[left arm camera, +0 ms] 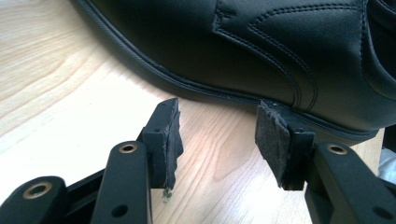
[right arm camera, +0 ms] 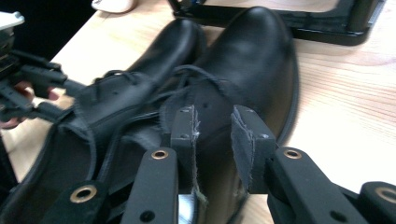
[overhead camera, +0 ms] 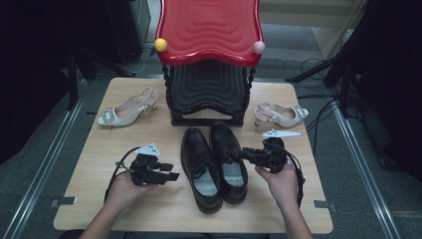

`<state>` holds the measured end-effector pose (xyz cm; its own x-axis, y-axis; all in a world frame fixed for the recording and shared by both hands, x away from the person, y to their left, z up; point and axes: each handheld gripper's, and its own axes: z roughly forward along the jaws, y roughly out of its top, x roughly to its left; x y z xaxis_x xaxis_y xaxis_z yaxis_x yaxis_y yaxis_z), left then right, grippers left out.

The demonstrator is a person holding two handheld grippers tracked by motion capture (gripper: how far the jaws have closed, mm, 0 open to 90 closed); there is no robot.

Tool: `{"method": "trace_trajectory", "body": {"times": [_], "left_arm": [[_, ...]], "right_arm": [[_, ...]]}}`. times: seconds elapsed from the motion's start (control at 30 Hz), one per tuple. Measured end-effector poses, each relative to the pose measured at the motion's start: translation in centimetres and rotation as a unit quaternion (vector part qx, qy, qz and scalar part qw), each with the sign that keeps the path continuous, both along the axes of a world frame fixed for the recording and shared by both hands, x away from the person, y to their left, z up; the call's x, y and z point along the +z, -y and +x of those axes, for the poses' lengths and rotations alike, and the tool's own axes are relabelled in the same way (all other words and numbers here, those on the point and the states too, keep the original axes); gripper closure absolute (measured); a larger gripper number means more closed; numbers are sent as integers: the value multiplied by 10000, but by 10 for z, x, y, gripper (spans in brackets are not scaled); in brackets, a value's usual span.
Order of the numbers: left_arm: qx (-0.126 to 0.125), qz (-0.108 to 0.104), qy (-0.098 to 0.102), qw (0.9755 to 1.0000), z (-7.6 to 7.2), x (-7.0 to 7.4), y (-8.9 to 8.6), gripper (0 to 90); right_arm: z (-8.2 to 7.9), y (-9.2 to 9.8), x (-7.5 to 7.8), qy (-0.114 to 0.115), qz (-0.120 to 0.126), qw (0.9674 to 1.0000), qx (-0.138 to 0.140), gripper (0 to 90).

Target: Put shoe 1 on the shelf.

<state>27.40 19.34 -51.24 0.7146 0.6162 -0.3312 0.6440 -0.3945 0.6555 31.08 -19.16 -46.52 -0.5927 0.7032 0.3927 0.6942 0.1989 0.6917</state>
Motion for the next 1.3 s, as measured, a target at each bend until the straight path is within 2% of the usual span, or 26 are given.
{"method": "trace_trajectory", "body": {"times": [0.17,0.27,0.5,0.53,0.57,0.73,0.87,0.9,1.0,1.13,1.2,1.23,1.27,1.3], "left_arm": [[94,50,38,9999,1,1,-5,475],[126,110,25,9999,1,1,-6,456],[114,209,104,9997,0,1,-7,451],[119,187,98,9997,0,1,-7,451],[133,173,101,9997,1,2,-8,451],[142,156,127,9997,2,3,-8,451],[146,155,138,9997,3,4,-9,451],[162,154,142,9997,3,4,-9,451],[160,135,159,9997,5,5,-10,451],[166,126,193,9996,7,6,-9,451],[184,104,211,9996,8,7,-9,451],[188,98,216,9995,9,7,-9,451],[173,98,210,9996,9,7,-10,451],[183,112,200,9996,10,7,-10,451]], "right_arm": [[-9,-9,10,47,39,9998,185,684],[-14,-16,14,-24,-1,9995,312,685],[-27,-40,18,-149,-287,9974,643,679],[-28,-43,18,-148,-325,9970,680,673],[-30,-49,16,-239,-342,9966,712,666],[-31,-57,13,-335,-499,9948,823,638],[-30,-59,12,-407,-536,9944,818,606],[-31,-59,12,-434,-607,9941,793,604],[-35,-60,10,-483,-878,9918,789,595],[-33,-66,5,-621,-944,9904,799,583],[-28,-75,-2,-737,-1053,9880,853,581],[-28,-75,-2,-737,-1053,9880,853,581],[-24,-81,-7,-815,-1159,9862,858,567],[-24,-81,-7,-815,-1159,9862,858,567]]}}
